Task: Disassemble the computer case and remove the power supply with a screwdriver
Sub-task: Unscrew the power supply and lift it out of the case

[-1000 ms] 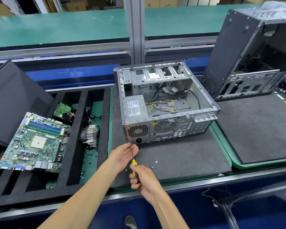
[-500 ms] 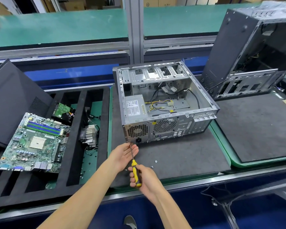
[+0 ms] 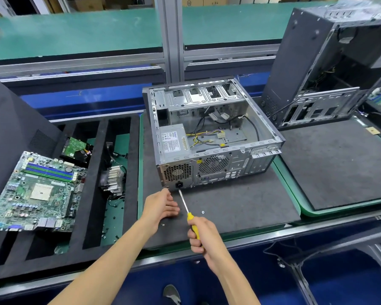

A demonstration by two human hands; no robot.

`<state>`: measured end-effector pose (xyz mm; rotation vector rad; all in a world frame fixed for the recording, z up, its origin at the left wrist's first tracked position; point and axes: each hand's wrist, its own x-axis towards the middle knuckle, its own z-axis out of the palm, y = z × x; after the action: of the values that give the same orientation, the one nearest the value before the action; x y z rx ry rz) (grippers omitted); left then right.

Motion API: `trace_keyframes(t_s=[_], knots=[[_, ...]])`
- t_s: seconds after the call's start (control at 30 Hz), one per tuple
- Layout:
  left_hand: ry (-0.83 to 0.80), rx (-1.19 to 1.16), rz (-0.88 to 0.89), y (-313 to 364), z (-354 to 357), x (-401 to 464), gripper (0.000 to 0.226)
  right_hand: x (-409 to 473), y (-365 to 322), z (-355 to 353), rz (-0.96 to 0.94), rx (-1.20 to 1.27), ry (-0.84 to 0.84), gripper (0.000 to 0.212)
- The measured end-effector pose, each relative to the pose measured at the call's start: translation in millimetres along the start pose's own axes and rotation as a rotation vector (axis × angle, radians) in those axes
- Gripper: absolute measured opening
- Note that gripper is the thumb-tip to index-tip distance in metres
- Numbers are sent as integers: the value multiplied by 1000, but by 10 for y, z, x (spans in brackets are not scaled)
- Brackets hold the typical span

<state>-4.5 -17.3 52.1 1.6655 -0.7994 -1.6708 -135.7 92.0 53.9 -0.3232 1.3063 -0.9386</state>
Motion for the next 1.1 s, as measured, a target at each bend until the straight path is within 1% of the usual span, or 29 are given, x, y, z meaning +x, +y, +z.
trace_keyframes(t_s=[0.07,0.13,0.2,0.23,0.3,0.4,0.47,0.53,0.6,0.63,0.73,0.77,0.8,0.87,0.93,1.0,1.1], knots=[[-41,317,154,-52,49,-64,23,-14,-22,-109,-37,23,56,11],[-71,716,406,-126,104,-128,19,-20,-39,-214,-59,38,98,8],[-67,1098,643,-209,164,-183,13,-22,-52,-308,-69,45,126,11],[-68,1212,729,-239,190,-204,12,-19,-57,-345,-68,48,141,12],[-83,1319,841,-271,239,-231,11,-17,-60,-396,-65,46,165,13],[-85,1370,905,-266,291,-247,18,-39,-47,-428,-73,36,172,11],[-92,1382,888,-238,291,-259,22,-66,-28,-432,-90,11,160,11],[-87,1350,871,-188,268,-300,24,-93,-20,-416,-116,-48,149,14],[-24,1252,921,-72,245,-387,23,-101,-27,-388,-144,-120,160,19],[23,1174,1011,7,235,-441,20,-93,-32,-371,-154,-147,171,21],[172,991,1449,305,236,-548,13,-40,-61,-300,-133,-169,198,26],[219,969,1545,415,247,-563,14,-23,-68,-276,-126,-175,202,27],[264,967,1592,528,257,-566,16,-5,-74,-251,-124,-194,207,28],[298,1022,1576,707,285,-539,25,26,-78,-224,-129,-233,222,28],[244,1138,1477,785,304,-474,34,50,-83,-211,-127,-246,222,27],[178,1196,1383,780,313,-396,38,63,-89,-217,-124,-243,217,26],[190,1184,1392,743,286,-308,38,76,-103,-243,-130,-244,217,25]])
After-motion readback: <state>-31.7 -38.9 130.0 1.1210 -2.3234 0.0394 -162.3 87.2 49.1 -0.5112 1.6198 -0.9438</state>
